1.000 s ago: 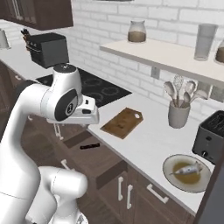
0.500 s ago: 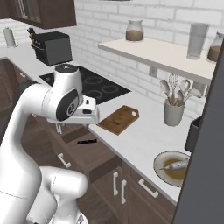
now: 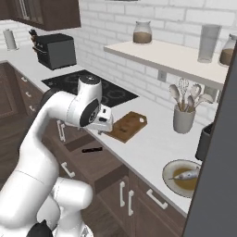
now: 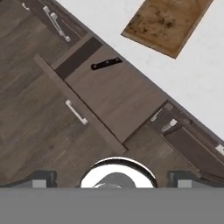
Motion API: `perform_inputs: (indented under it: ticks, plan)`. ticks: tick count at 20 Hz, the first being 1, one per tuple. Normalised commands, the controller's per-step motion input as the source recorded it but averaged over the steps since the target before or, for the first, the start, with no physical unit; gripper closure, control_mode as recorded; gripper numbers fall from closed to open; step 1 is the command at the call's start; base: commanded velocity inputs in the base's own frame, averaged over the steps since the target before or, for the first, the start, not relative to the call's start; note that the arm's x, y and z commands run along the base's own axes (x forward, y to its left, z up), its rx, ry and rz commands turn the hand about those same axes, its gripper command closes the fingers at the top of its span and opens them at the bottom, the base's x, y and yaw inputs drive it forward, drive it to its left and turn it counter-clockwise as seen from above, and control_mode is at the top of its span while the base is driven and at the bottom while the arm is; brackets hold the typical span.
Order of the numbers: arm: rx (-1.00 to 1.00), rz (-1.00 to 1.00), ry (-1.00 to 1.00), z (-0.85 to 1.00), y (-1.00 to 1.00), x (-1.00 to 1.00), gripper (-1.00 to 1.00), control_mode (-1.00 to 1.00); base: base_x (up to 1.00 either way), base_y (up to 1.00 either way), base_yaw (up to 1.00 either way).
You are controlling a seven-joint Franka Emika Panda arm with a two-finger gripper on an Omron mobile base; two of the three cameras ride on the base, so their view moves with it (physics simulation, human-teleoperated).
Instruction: Pick up the knife from the drawer and place it on the cutting board. Then place the meat from the plate to the cutting board.
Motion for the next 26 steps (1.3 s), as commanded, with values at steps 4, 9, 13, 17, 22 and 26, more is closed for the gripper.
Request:
perform_inputs:
  ticks: [4, 9, 13, 17, 22, 26]
  plan:
    - [0.01, -0.12, 0.06, -0.42, 0.12, 0.99, -1.0, -1.0, 0.0, 0.0, 0.0]
    - [-0.02, -0.14, 0.07, -0.72, 0.26, 0.96, -1.0, -1.0, 0.0, 0.0, 0.0]
    - [0.09, -0.15, 0.16, -0.88, 0.29, 0.67, -1.0, -1.0, 0.0, 0.0, 0.0]
    - [0.18, -0.17, 0.18, -0.94, 0.2, 0.61, -1.0, -1.0, 0.0, 0.0, 0.0]
    - [0.17, -0.07, 0.18, -0.58, 0.18, 0.2, -1.0, -1.0, 0.0, 0.0, 0.0]
    - [0.02, 0.0, 0.18, -0.42, 0.3, 0.0, -1.0, -1.0, 0.0, 0.0, 0.0]
